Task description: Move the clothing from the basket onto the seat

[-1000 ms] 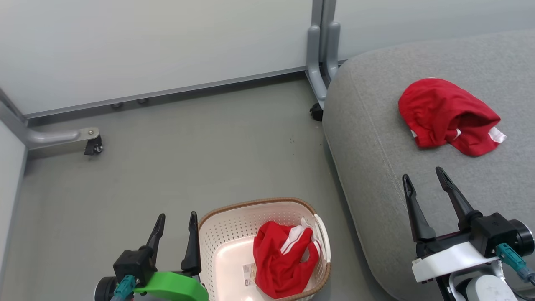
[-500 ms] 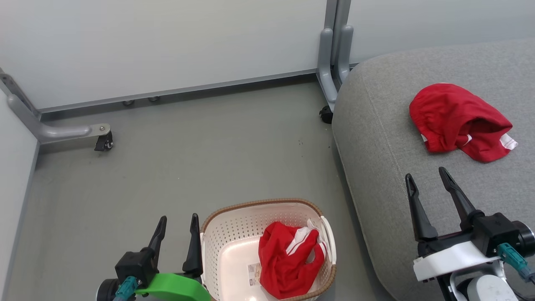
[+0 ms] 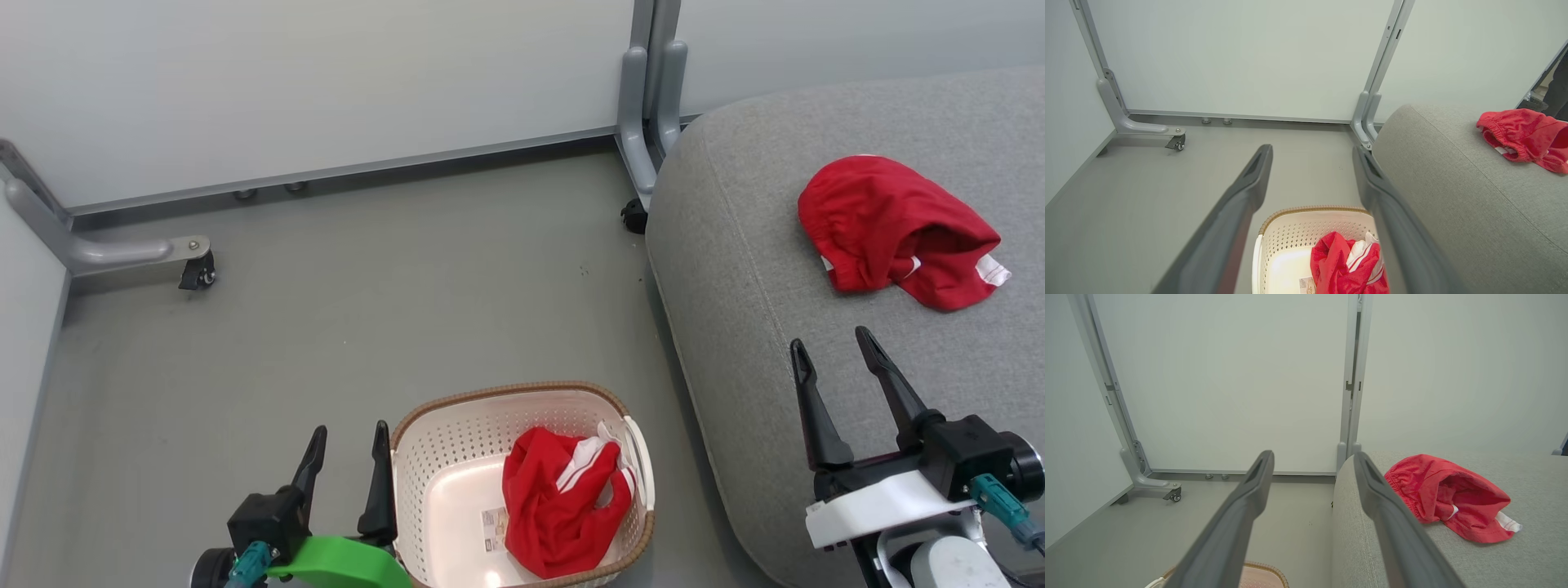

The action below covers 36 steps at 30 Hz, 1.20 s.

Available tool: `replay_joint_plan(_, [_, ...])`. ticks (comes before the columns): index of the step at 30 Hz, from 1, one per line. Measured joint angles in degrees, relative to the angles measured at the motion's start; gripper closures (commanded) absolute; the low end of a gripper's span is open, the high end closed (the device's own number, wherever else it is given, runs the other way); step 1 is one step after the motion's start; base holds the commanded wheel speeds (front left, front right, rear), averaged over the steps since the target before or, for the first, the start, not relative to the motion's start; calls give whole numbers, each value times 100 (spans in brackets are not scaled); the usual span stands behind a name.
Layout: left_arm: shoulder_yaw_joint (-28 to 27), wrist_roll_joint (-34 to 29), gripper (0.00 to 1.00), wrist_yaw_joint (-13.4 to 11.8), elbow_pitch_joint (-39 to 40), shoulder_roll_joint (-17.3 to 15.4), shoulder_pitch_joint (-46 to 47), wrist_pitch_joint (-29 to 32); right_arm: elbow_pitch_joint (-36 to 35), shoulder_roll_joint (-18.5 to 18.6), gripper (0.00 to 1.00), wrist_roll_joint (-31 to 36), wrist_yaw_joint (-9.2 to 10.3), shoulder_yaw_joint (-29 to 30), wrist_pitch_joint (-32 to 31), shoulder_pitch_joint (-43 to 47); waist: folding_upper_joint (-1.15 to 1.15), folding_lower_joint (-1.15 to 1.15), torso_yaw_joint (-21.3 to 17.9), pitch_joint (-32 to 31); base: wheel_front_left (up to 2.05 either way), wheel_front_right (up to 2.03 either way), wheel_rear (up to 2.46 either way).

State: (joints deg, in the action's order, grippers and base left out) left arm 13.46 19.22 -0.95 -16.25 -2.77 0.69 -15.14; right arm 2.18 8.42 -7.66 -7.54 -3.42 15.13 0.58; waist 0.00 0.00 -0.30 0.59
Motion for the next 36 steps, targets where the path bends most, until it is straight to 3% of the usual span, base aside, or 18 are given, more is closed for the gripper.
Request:
replay_joint_plan(10, [336, -237, 0, -22, -756, 1, 714, 0, -143, 103, 0, -36, 0, 101, 0, -394, 0, 0, -107, 617, 0, 0, 0])
replay_joint_plan(16, [620, -579, 0, 2, -2094, 5, 1634, 1, -286, 167, 0, -102, 0, 148, 0, -857, 0, 0, -210, 1350, 0, 0, 0])
replay_joint_plan(19, [808, -649, 0, 129, -2960, 7, 2251, 1, -425, 172, 0, -165, 0, 197, 0, -1104, 0, 0, -281, 1770, 0, 0, 0])
replay_joint_plan(24, [1330, -575, 0, 654, -4232, 9, 3278, 171, -546, 186, 0, -214, 0, 52, 0, -1378, 0, 0, -416, 2530, 0, 0, 0])
replay_joint_plan(36, [1855, -350, 0, 806, -5438, 18, 5010, 748, -833, -34, 0, -377, 0, -209, 0, -1878, 0, 2, -822, 4178, 0, 0, 0])
